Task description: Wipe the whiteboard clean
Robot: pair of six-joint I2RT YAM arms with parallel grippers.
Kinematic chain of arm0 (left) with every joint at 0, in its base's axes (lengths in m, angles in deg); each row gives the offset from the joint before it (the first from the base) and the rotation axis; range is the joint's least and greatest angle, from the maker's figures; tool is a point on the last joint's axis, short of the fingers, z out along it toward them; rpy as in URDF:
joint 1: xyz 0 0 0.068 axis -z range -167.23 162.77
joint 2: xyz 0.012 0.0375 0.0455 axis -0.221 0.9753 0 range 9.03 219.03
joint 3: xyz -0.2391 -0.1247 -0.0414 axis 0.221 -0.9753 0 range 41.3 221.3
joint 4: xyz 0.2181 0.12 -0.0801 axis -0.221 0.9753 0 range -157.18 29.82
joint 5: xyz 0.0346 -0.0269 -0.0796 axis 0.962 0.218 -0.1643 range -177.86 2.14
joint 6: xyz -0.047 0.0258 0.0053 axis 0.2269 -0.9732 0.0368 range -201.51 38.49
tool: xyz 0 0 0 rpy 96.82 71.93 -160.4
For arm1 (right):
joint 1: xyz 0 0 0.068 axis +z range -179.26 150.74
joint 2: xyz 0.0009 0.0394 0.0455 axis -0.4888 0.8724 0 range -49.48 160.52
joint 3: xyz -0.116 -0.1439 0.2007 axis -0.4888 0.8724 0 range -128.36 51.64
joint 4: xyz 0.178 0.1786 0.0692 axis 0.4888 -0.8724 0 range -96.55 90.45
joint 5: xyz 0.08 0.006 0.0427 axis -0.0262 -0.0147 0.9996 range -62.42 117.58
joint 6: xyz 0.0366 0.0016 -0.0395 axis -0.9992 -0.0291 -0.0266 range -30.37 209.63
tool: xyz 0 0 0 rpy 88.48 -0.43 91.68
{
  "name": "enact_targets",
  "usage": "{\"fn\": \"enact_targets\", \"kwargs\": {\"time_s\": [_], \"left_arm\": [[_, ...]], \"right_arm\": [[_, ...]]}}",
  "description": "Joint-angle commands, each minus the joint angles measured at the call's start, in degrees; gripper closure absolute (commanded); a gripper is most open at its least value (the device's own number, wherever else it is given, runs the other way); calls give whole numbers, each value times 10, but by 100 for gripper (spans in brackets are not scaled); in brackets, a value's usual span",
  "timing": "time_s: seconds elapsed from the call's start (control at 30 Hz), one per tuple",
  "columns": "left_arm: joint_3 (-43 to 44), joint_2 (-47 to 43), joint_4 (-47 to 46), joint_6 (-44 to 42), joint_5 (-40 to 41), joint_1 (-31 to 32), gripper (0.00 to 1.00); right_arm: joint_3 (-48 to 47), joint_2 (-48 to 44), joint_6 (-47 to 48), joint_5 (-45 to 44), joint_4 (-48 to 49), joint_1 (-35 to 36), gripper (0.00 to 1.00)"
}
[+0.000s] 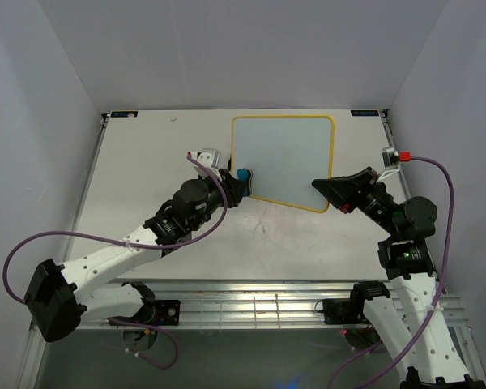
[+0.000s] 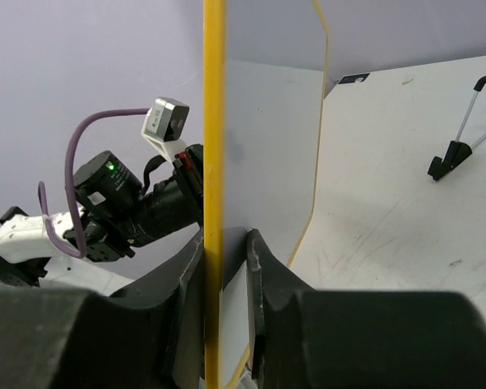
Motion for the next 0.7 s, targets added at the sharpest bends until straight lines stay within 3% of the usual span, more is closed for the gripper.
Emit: {"fn": "enact_targets", "kwargs": {"time_s": [0.0,0.37,0.67], "left_arm": [[-29,-24,24,-11,14,-31,100],[-14,-29,-1,-11,-12,-29,100],[57,36,-47,-4,17,74,100]], "right_arm": [[-31,-29,-79,14,129,15,92],[-4,-30,-91,0,127,14,92],[21,-30,-82,-33,131,15,92]]}}
